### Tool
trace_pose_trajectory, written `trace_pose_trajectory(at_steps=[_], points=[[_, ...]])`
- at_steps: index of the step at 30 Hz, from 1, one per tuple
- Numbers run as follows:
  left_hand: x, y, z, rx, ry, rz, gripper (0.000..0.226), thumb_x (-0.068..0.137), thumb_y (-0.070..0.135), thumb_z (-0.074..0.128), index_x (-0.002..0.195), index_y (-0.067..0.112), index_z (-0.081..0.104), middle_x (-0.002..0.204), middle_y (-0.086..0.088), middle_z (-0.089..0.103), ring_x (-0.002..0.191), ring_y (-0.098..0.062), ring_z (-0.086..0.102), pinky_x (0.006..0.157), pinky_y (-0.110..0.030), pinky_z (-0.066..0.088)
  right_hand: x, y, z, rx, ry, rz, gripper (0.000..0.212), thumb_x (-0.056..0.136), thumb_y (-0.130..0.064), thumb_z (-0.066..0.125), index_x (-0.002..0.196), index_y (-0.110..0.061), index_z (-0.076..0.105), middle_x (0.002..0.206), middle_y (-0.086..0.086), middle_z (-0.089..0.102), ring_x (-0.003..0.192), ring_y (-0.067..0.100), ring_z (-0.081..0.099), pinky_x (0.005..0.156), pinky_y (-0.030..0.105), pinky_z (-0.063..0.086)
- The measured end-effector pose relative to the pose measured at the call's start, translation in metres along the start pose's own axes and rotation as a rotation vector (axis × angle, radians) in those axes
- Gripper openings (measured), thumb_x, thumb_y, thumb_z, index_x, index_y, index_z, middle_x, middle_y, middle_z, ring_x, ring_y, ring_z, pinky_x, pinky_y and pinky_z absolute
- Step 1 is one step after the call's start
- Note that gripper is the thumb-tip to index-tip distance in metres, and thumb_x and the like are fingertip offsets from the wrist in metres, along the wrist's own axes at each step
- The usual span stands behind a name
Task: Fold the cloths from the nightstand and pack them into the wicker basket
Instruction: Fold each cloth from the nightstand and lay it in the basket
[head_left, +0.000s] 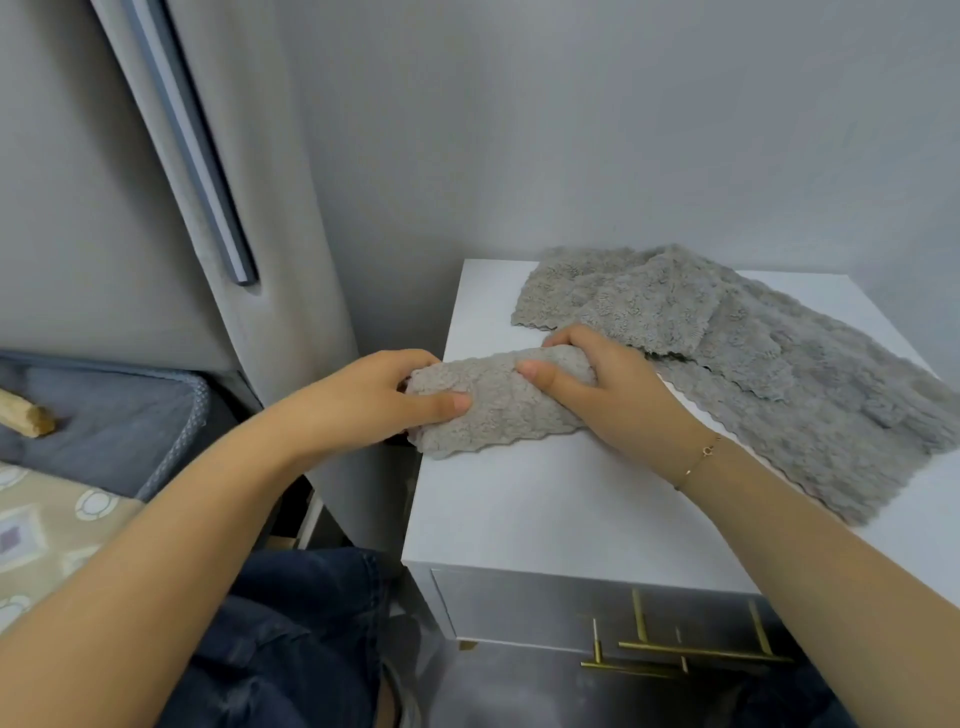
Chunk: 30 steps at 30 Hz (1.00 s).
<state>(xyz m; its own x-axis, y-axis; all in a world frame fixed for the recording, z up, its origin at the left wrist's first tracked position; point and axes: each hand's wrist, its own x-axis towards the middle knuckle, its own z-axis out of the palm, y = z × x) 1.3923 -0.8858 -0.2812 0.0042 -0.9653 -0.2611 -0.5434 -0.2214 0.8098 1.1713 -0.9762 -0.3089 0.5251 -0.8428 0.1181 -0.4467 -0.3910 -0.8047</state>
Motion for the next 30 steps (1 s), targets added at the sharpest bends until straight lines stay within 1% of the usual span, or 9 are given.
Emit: trace_pose_trajectory(at_steps=[4, 8, 10, 13, 15, 17, 21, 25, 30], points=[[0.003, -0.009, 0.009, -0.125, 0.1, -0.014, 0.041, 0.079, 0.045, 0.067, 0.115, 0.028, 0.058, 0.104, 0.009, 0.067, 0.091, -0.006, 0.066, 0.068, -0.019, 0.052, 0.009, 0.002, 0.005, -0.127, 0.054, 0.006, 0.041, 0.084, -0.063, 0.056, 0.095, -0.024, 0.059, 0.052, -0.01, 0.053, 0.048, 0.007, 0.047, 0.052, 0.029, 0.038], [0.001, -0.014, 0.013, 0.288, 0.331, 0.367, 0.043, 0.084, 0.053, 0.057, 0.124, 0.039, 0.057, 0.119, 0.019, 0.055, 0.113, -0.003, 0.051, 0.094, -0.018, 0.043, 0.013, 0.001, 0.007, -0.208, 0.077, 0.009, 0.042, 0.086, -0.063, 0.055, 0.096, -0.023, 0.059, 0.05, -0.004, 0.053, 0.044, 0.008, 0.045, 0.051, 0.03, 0.036], [-0.001, -0.017, 0.013, 0.415, 0.319, 0.489, 0.042, 0.09, 0.053, 0.057, 0.126, 0.032, 0.061, 0.124, 0.019, 0.054, 0.117, -0.002, 0.047, 0.098, -0.014, 0.037, 0.012, 0.0, 0.009, -0.233, 0.105, 0.005, 0.042, 0.086, -0.062, 0.055, 0.097, -0.022, 0.06, 0.052, -0.002, 0.053, 0.046, 0.011, 0.046, 0.051, 0.031, 0.036], [-0.002, -0.023, 0.016, 0.569, 0.21, 0.468, 0.075, 0.078, 0.069, 0.052, 0.142, 0.03, 0.046, 0.137, 0.017, 0.045, 0.124, -0.002, 0.039, 0.101, -0.004, 0.026, 0.009, -0.002, 0.011, -0.26, 0.153, 0.003, 0.041, 0.088, -0.059, 0.055, 0.1, -0.02, 0.061, 0.048, -0.007, 0.043, 0.044, 0.005, 0.041, 0.049, 0.029, 0.03], [-0.003, -0.024, 0.02, 0.642, 0.201, 0.45, 0.083, 0.075, 0.072, 0.049, 0.145, 0.03, 0.039, 0.141, 0.015, 0.043, 0.124, -0.004, 0.036, 0.101, -0.01, 0.026, 0.006, -0.003, 0.01, -0.265, 0.16, 0.014, 0.039, 0.091, -0.056, 0.054, 0.105, -0.021, 0.061, 0.064, -0.01, 0.055, 0.059, 0.005, 0.051, 0.056, 0.028, 0.038], [-0.005, -0.022, 0.023, 0.668, 0.247, 0.442, 0.077, 0.079, 0.067, 0.045, 0.144, 0.027, 0.041, 0.138, 0.013, 0.048, 0.121, -0.006, 0.041, 0.098, -0.017, 0.031, -0.001, -0.005, 0.009, -0.215, 0.231, -0.02, 0.033, 0.093, -0.048, 0.055, 0.11, -0.021, 0.061, 0.096, -0.01, 0.06, 0.088, 0.007, 0.055, 0.077, 0.028, 0.046], [-0.005, -0.016, 0.03, 0.694, 0.342, 0.451, 0.065, 0.085, 0.053, 0.056, 0.141, 0.022, 0.048, 0.128, 0.009, 0.059, 0.11, -0.013, 0.053, 0.092, -0.018, 0.034, -0.028, -0.018, 0.004, 0.127, 0.47, 0.026, 0.014, 0.092, -0.024, 0.063, 0.105, -0.019, 0.061, 0.099, -0.006, 0.056, 0.084, 0.002, 0.052, 0.076, 0.011, 0.041], [-0.01, -0.008, 0.043, 0.695, 0.412, 0.434, 0.061, 0.085, 0.042, 0.068, 0.138, 0.018, 0.052, 0.121, 0.004, 0.064, 0.105, -0.019, 0.058, 0.089, -0.02, 0.037, -0.061, -0.025, 0.008, 0.907, 0.291, 0.458, 0.011, 0.091, -0.014, 0.063, 0.1, -0.007, 0.063, 0.09, 0.009, 0.06, 0.073, 0.016, 0.061, 0.071, 0.028, 0.057], [-0.022, -0.004, 0.065, 0.604, 0.455, 0.425, 0.062, 0.081, 0.041, 0.072, 0.134, 0.017, 0.055, 0.118, 0.003, 0.065, 0.104, -0.02, 0.06, 0.088, -0.02, 0.037, -0.067, -0.031, 0.013, 1.157, 0.245, 0.549, 0.018, 0.09, -0.008, 0.062, 0.106, 0.0, 0.064, 0.095, 0.011, 0.068, 0.081, 0.019, 0.07, 0.085, 0.033, 0.058]])
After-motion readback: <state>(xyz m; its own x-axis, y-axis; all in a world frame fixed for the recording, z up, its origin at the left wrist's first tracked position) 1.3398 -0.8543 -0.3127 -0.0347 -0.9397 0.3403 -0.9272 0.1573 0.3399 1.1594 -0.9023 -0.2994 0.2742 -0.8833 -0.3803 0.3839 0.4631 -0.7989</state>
